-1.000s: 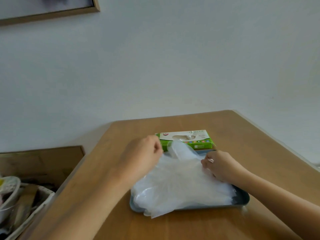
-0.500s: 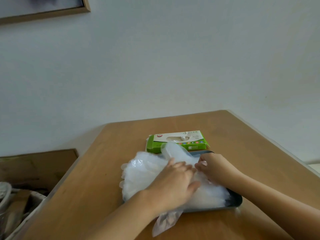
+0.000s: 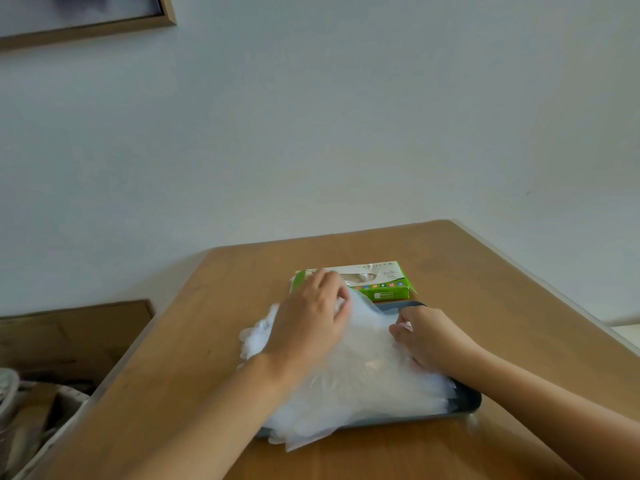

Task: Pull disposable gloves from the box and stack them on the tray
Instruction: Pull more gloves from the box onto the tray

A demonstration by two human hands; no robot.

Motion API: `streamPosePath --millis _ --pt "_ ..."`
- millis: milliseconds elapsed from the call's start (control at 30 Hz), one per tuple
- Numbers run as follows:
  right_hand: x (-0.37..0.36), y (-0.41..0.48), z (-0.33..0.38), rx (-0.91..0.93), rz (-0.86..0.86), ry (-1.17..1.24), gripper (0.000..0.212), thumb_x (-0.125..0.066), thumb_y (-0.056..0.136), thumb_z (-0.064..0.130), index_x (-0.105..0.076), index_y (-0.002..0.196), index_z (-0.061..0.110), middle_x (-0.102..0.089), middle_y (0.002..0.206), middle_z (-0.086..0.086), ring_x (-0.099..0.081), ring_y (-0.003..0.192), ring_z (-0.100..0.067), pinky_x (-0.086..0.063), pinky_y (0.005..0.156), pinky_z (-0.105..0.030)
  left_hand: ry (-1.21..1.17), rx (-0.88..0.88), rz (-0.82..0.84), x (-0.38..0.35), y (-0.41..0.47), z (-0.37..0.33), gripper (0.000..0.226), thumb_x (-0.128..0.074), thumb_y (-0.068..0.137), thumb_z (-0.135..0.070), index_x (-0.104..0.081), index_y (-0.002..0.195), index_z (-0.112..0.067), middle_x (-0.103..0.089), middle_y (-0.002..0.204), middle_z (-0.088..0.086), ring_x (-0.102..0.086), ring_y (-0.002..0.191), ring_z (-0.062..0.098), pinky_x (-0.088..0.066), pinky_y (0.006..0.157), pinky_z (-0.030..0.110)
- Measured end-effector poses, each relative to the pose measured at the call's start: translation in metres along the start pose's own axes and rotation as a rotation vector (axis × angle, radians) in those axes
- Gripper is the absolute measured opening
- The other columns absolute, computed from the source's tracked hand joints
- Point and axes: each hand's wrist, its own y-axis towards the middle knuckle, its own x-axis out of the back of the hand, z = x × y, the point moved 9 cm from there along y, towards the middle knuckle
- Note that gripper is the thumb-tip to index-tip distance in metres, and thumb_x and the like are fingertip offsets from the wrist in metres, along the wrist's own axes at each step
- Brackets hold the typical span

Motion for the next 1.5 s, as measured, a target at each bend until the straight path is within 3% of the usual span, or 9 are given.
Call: streamPosePath --millis 67,167,333,500,700,900,1033,1167,1500 --pt "-0.001 -0.001 0.003 0.022 0.004 -0.032 0.029 -0.042 0.099 0.023 -0.062 0.105 0.003 -0.066 0.098 -0.011 -0.060 0.080 -0.022 -0.044 0.061 -0.028 -0.085 -0.085 0.127 -0.011 -0.016 -0.024 0.016 -0.054 0.083 -0.032 -0.056 0.074 -0.019 -0.057 0.068 -0.007 -0.054 0.059 0.009 -0.042 0.050 0.022" --pt "0.001 0.001 0.001 0.002 -0.031 -0.008 0.029 -0.045 0.098 0.026 -0.061 0.104 0.003 -0.065 0.096 -0.011 -0.054 0.078 -0.021 -0.038 0.059 -0.028 -0.132 -0.105 0.456 -0.044 -0.037 -0.037 0.024 -0.056 0.091 -0.035 -0.066 0.098 -0.014 -0.066 0.097 0.001 -0.061 0.088 0.019 -0.049 0.075 0.031" --pt "0.002 0.000 0.001 0.014 -0.031 -0.042 0.023 -0.042 0.099 0.025 -0.057 0.099 0.009 -0.058 0.092 -0.006 -0.053 0.080 -0.021 -0.036 0.057 -0.025 -0.073 0.017 0.698 -0.072 -0.046 -0.021 0.062 -0.035 0.099 -0.050 -0.026 0.151 -0.017 -0.021 0.159 -0.003 -0.012 0.146 0.008 -0.007 0.116 0.019" --pt "-0.007 -0.001 0.012 0.097 0.058 -0.364 0.034 -0.032 0.101 0.013 -0.053 0.126 0.005 -0.053 0.124 -0.009 -0.055 0.110 -0.025 -0.041 0.076 -0.026 0.002 -0.027 0.773 -0.082 -0.045 -0.019 0.063 -0.024 0.101 -0.048 -0.011 0.154 -0.015 -0.005 0.162 -0.001 0.004 0.147 0.008 0.013 0.113 0.019" --pt "-0.002 0.005 0.000 0.018 0.013 -0.145 0.018 -0.040 0.098 0.022 -0.056 0.097 0.013 -0.056 0.091 -0.002 -0.051 0.078 -0.021 -0.031 0.048 -0.016 0.032 0.008 0.915 -0.094 -0.059 -0.013 0.074 -0.027 0.097 -0.058 0.001 0.154 -0.018 0.008 0.161 -0.001 0.012 0.147 0.011 0.011 0.116 0.026" --pt "0.047 -0.029 0.042 0.260 -0.243 -0.272 0.026 -0.048 0.096 0.037 -0.049 0.120 0.026 -0.058 0.119 0.008 -0.058 0.102 -0.016 -0.046 0.079 -0.028 -0.025 0.095 0.956 -0.104 -0.065 0.002 0.087 -0.034 0.088 -0.071 0.004 0.153 -0.028 0.016 0.160 -0.008 0.023 0.144 0.011 0.011 0.118 0.045" --pt "-0.001 -0.053 0.056 0.505 0.178 -0.419 0.051 -0.038 0.099 0.046 -0.027 0.148 0.032 -0.025 0.154 0.015 -0.029 0.139 -0.007 -0.019 0.113 -0.022 -0.051 0.103 0.941 -0.103 -0.066 0.001 0.095 -0.041 0.084 -0.074 0.007 0.153 -0.029 0.016 0.159 -0.011 0.024 0.143 0.009 0.009 0.118 0.047" --pt "-0.016 -0.046 0.019 0.455 0.486 -0.488 0.080 -0.032 0.090 0.068 0.016 0.147 0.038 0.022 0.141 0.027 0.019 0.138 0.001 0.019 0.103 -0.026 -0.063 0.092 0.995 -0.098 -0.068 0.002 0.112 -0.055 0.076 -0.074 0.011 0.153 -0.027 0.018 0.158 -0.013 0.022 0.143 0.005 0.010 0.119 0.041" --pt "-0.004 -0.027 0.001 0.375 0.611 -0.473 0.105 -0.063 0.071 0.070 0.004 0.148 0.047 0.003 0.142 0.038 0.004 0.136 0.003 -0.003 0.118 -0.034 -0.008 0.216 1.109 -0.046 -0.076 0.079 0.110 -0.072 0.072 -0.061 -0.006 0.154 -0.029 0.002 0.158 -0.019 -0.001 0.146 0.004 -0.005 0.119 0.024"
